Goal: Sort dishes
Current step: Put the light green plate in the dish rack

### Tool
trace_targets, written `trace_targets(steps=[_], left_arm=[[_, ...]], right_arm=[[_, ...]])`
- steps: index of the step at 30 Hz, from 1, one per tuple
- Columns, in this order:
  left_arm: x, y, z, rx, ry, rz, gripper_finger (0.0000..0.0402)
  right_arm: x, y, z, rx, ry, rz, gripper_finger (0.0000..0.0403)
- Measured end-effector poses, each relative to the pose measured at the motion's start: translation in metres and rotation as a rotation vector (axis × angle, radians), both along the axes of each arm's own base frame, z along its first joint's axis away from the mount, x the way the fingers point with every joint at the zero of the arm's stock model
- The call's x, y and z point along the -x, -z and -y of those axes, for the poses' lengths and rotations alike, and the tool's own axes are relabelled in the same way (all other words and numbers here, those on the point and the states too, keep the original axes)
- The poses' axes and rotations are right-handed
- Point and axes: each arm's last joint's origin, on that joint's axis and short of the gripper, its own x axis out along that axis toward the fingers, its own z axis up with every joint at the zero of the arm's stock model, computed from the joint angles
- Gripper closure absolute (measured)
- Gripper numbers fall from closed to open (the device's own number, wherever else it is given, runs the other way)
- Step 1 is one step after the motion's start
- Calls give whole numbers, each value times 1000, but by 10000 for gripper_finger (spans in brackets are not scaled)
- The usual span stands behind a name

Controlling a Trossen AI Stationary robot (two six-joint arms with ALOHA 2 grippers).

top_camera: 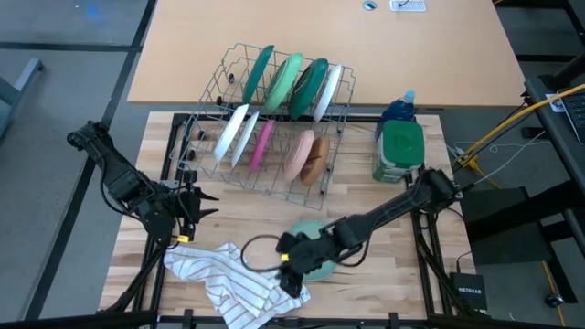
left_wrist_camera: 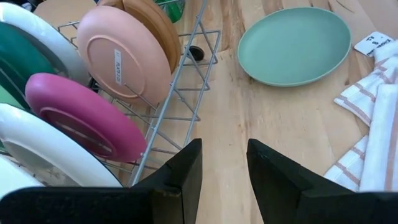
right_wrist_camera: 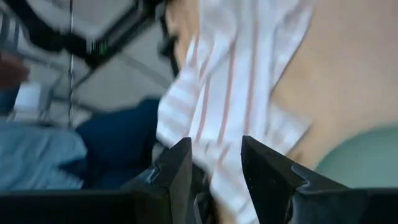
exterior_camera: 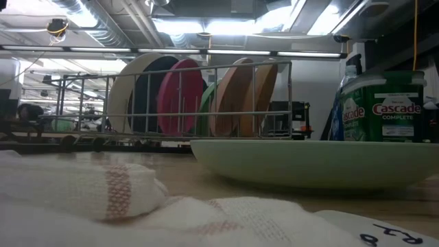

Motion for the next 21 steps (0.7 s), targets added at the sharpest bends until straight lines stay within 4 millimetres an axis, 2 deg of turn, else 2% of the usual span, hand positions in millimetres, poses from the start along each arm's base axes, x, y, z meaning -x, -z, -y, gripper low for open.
trace_targets(steps=[5,11,17,21], left_arm=[[0,0,0,29,-21,8,283],[0,0,0,54,-38,16,283],[-1,0,0,56,-37,20,283],[-1,0,0,55,-36,19,283]], right_arm=[[-2,28,-19,-91,-122,-125,262],[6,50,-32,-47,-157,-241,262],[20,60,-30,64,-112,-373,262],[22,62,-31,94,-114,-374,262]])
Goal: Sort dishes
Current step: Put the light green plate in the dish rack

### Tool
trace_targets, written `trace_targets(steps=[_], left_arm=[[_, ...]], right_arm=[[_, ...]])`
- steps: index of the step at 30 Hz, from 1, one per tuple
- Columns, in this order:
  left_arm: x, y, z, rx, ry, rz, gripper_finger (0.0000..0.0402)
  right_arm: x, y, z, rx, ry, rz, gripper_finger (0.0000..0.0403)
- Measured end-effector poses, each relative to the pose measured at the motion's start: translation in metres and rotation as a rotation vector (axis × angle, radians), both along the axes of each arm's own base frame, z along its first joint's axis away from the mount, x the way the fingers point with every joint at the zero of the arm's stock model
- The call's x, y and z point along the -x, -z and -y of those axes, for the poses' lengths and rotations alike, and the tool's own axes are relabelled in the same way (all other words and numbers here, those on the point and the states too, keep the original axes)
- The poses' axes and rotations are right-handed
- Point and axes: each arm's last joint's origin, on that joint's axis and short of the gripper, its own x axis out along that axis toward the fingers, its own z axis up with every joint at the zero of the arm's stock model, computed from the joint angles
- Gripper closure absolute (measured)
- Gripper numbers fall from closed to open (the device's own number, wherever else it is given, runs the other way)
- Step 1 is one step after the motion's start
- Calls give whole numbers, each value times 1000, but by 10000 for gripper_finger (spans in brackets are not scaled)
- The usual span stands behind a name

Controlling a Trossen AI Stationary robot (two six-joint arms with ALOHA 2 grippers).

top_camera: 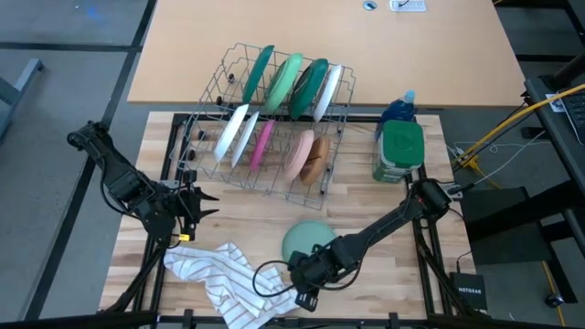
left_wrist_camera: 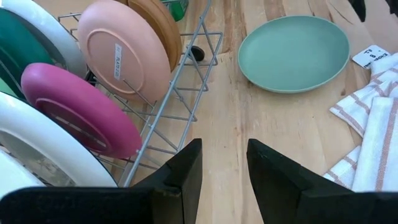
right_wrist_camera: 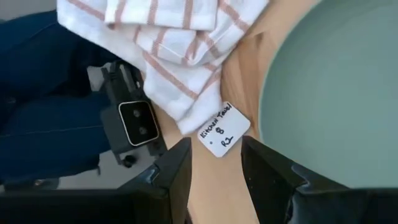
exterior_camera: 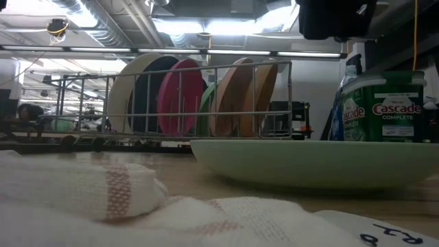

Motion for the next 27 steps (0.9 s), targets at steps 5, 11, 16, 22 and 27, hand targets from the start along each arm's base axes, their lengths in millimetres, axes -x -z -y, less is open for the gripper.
trace_targets(steps=[5,11,16,22,27], left_arm=[[0,0,0,-1,1,-1,283],[0,0,0,-7,5,-3,283],[0,0,0,-9,6,-3,283],[0,0,0,-6,4,-2,283],[0,0,0,-7,5,-3,283]], right_arm=[[3,11,-8,48,-84,-9,262],[8,34,-20,84,-148,-74,262],[12,44,-25,183,-161,-76,262],[12,44,-23,213,-149,-71,263],[14,45,-22,244,-144,-76,263]])
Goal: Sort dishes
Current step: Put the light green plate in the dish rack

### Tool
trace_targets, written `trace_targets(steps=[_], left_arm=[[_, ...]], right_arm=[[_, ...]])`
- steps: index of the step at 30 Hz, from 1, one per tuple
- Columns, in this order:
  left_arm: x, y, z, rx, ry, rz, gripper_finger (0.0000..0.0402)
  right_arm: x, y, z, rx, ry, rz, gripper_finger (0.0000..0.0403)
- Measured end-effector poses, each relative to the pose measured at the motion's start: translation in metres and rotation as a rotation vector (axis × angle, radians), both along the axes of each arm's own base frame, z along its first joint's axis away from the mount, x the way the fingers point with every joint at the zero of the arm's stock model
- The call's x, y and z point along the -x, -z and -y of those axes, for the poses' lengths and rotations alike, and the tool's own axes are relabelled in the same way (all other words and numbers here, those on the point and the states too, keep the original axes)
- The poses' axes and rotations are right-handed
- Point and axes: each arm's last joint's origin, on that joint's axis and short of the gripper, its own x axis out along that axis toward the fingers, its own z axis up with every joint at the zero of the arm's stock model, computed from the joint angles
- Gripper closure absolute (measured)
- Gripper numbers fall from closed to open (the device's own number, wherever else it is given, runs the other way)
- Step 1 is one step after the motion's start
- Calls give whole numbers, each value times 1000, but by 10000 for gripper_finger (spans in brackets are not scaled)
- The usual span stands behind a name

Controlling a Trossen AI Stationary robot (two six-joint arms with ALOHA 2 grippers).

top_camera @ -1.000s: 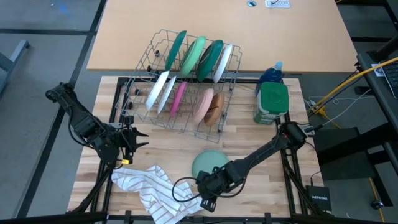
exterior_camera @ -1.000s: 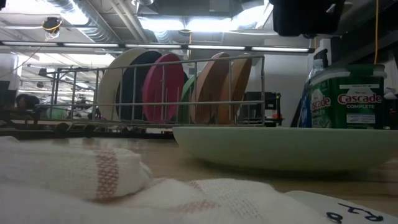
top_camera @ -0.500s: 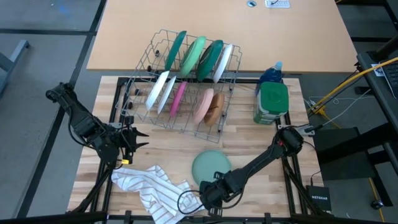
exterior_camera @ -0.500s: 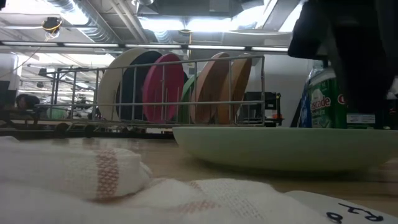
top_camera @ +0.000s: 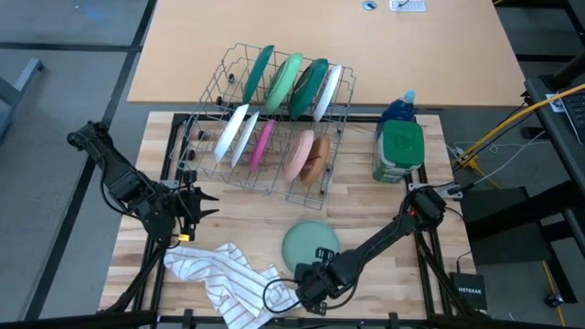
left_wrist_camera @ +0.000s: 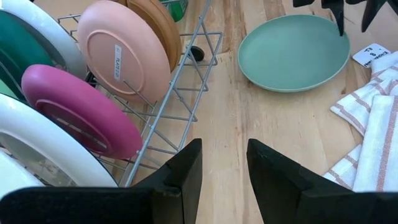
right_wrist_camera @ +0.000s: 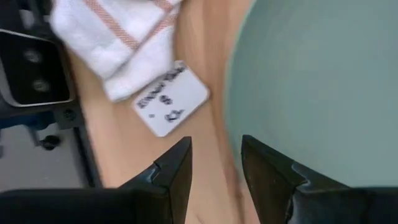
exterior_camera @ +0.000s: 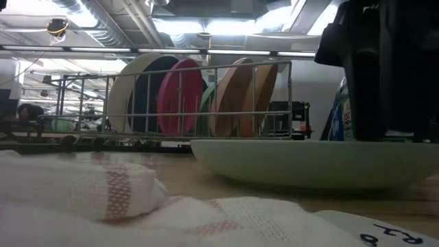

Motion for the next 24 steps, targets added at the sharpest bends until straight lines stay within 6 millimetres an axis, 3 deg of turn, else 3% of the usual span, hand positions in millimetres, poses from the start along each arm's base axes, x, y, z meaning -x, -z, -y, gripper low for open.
trace_targets(steps=[24], left_arm=[[0,0,0,-1,0,-1,283]], right_arm=[[0,18,4,137,9,-20,263]])
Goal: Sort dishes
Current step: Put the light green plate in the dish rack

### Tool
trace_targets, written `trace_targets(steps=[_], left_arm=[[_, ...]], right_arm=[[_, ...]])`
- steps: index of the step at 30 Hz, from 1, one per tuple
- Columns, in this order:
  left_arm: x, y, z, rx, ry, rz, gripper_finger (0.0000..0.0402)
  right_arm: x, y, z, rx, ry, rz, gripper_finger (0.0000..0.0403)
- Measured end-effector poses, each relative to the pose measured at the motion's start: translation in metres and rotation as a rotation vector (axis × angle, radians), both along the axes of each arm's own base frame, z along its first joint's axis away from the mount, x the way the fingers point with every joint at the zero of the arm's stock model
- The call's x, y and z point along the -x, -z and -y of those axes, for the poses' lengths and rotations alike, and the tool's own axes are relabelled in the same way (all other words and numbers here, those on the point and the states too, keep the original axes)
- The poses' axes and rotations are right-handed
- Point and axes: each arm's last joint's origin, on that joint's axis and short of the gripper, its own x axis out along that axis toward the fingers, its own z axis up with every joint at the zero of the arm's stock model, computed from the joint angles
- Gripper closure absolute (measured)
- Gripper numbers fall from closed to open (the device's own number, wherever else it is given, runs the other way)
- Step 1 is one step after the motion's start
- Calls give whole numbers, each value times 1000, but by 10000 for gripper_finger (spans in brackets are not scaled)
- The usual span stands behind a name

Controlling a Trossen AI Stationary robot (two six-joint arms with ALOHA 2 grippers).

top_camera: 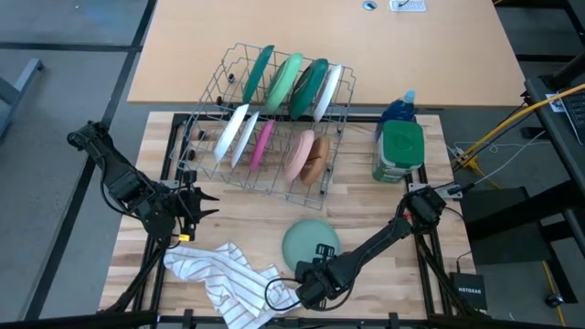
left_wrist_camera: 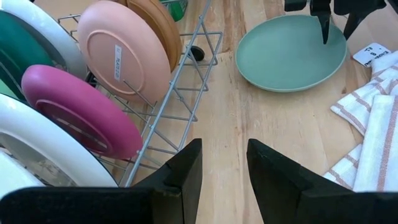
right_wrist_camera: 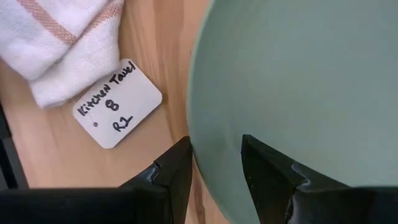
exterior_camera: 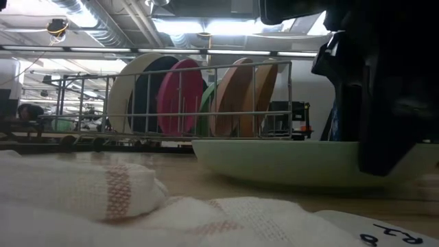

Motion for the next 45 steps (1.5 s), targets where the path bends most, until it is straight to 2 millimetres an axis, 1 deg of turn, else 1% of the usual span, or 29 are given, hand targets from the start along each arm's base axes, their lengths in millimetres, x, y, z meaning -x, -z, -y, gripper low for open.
trace_targets(steps=[6,14,18,22,27,30,32,34,36,40,43,45], left_arm=[[0,0,0,-1,1,0,283],[0,0,0,-5,4,-2,283],[0,0,0,-3,2,-1,283],[0,0,0,-1,0,-1,283],[0,0,0,-1,0,-1,283],[0,0,0,-1,0,-1,283],[0,0,0,-1,0,-1,283],[0,0,0,1,0,1,283],[0,0,0,-1,0,2,283],[0,0,0,-4,0,3,283],[0,0,0,1,-3,5,283],[-1,-1,1,21,-9,19,283]], right_arm=[[1,2,1,5,2,-6,263],[-1,14,0,23,3,-24,263],[-2,15,2,13,6,-32,266],[-3,15,1,4,5,-35,293],[-4,14,0,-4,3,-15,355],[-7,8,-1,-16,3,-3,389],[-10,2,-4,-27,5,6,391],[-14,-8,-6,-53,29,18,385],[-17,-20,-9,-88,69,28,383],[-22,-47,-14,-165,93,45,396],[-28,-69,-19,-229,102,98,394],[-33,-84,-19,-266,114,139,392]])
